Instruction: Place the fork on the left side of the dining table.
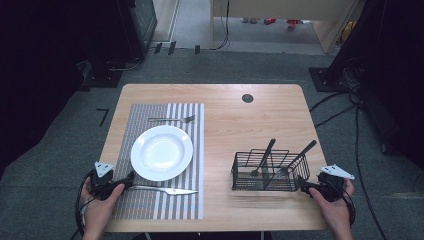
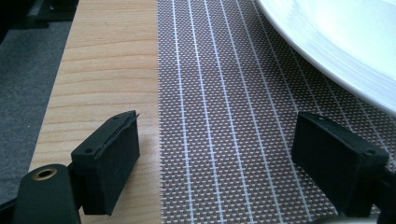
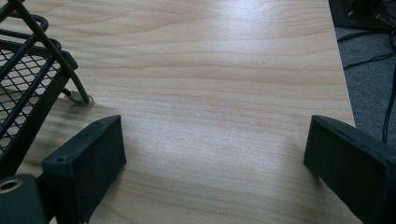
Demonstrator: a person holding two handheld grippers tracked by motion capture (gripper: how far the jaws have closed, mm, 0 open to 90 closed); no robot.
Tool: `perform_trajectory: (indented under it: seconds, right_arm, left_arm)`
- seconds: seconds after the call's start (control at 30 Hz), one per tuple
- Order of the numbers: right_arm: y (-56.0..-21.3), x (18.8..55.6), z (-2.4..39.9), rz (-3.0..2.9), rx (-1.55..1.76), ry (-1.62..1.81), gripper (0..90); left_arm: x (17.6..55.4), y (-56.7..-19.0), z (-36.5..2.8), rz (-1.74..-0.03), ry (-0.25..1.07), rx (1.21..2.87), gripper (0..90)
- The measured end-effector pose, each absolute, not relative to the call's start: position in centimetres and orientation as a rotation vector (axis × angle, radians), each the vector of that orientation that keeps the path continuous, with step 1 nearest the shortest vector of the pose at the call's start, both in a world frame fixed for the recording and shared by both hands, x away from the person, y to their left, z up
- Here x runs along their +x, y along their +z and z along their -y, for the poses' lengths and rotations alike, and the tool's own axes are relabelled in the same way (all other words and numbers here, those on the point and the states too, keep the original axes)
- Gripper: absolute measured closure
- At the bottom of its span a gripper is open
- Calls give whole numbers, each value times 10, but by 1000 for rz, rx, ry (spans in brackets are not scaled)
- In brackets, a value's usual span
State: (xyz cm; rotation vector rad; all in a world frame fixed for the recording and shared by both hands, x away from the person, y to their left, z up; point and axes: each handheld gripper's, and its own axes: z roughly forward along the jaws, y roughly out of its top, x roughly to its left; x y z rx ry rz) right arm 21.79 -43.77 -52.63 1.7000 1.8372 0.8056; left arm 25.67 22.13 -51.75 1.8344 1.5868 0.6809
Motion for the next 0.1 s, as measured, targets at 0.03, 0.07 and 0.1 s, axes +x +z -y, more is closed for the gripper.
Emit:
perform_trajectory:
  seconds: [0.03, 0.07, 0.1]
  right_arm:
    - [-526, 218, 438, -1837, 1700, 806, 50]
    - [-526, 218, 438, -1837, 1700, 806, 50]
    - [-526, 218, 438, -1838, 1699, 806, 50]
  left_arm:
    - [257, -518, -221, -1587, 681, 1834, 154]
    - [257, -518, -221, -1587, 681, 1834, 155]
    - [257, -518, -221, -1587, 681, 1834, 154]
